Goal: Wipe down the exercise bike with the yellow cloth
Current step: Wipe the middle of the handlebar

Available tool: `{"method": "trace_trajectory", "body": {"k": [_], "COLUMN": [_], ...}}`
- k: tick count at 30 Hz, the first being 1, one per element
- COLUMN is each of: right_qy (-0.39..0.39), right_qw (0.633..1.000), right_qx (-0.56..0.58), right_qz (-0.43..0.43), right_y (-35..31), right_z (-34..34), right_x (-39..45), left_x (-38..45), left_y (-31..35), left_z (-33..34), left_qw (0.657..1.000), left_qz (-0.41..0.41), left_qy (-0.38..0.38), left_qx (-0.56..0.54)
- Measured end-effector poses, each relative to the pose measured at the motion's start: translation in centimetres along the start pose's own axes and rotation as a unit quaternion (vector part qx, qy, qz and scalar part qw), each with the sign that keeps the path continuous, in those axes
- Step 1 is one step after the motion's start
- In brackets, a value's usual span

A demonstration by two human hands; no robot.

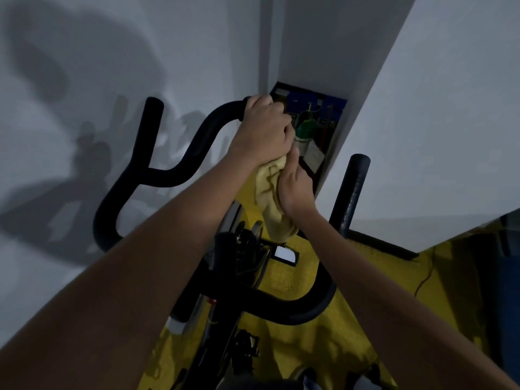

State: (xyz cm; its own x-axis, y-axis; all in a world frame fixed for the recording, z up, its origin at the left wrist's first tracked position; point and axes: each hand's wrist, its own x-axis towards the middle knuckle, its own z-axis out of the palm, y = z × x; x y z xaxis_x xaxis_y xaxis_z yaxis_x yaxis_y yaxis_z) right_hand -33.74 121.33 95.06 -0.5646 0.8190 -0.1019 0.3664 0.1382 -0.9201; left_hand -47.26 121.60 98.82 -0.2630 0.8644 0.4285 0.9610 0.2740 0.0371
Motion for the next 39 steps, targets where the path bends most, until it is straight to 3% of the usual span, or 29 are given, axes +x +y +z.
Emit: {"method": "trace_trajectory", "body": {"k": [3,7,10,13,16,19,22,26,30,33,36,39], "right_qy": [-0.027,-0.063,-0.092,-0.083,-0.045,-0.009,-0.006,0.016,-0.001,-0.037,-0.068,-0.085], "right_qw": [0.986,0.925,0.903,0.904,0.946,0.996,0.97,0.967,0.987,0.995,0.965,0.937], "right_qx": [-0.149,-0.341,-0.372,-0.37,-0.297,-0.085,0.142,0.163,0.06,-0.073,-0.251,-0.326], "right_qz": [-0.073,-0.158,-0.195,-0.195,-0.123,0.04,0.199,0.193,0.15,0.063,-0.021,-0.089], "right_y": [2.7,4.9,6.1,6.5,4.9,1.5,-1.7,-2.6,-0.2,1.6,3.5,4.4], "right_z": [-1.3,-3.9,-5.5,-5.6,-4.1,-3.0,-2.0,0.6,0.4,-1.3,-3.0,-4.2], "right_x": [-2.0,-3.8,-3.9,-4.1,-3.9,-1.7,1.4,3.3,1.5,-0.7,-2.6,-3.1], "left_x": [-0.2,-0.2,-0.2,-0.3,-0.3,-0.2,-0.1,-0.2,0.0,-0.1,0.0,0.0], "left_y": [0.8,0.8,0.8,0.9,1.0,0.4,-0.2,-0.2,0.1,0.7,0.8,0.8], "left_z": [-0.1,-0.3,-0.3,-0.1,0.0,0.0,0.1,0.3,0.5,0.7,0.5,0.2], "left_qw": [1.0,1.0,1.0,1.0,1.0,1.0,1.0,0.999,0.999,0.999,0.999,1.0], "left_qz": [0.016,0.017,0.023,0.02,0.013,0.008,0.008,0.005,-0.008,0.005,0.013,0.018], "left_qy": [-0.002,-0.003,-0.005,0.005,0.019,0.023,0.023,0.037,0.044,0.038,0.031,0.022], "left_qx": [0.001,-0.001,0.002,-0.003,0.002,0.0,-0.008,-0.009,-0.003,-0.003,-0.005,-0.004]}}
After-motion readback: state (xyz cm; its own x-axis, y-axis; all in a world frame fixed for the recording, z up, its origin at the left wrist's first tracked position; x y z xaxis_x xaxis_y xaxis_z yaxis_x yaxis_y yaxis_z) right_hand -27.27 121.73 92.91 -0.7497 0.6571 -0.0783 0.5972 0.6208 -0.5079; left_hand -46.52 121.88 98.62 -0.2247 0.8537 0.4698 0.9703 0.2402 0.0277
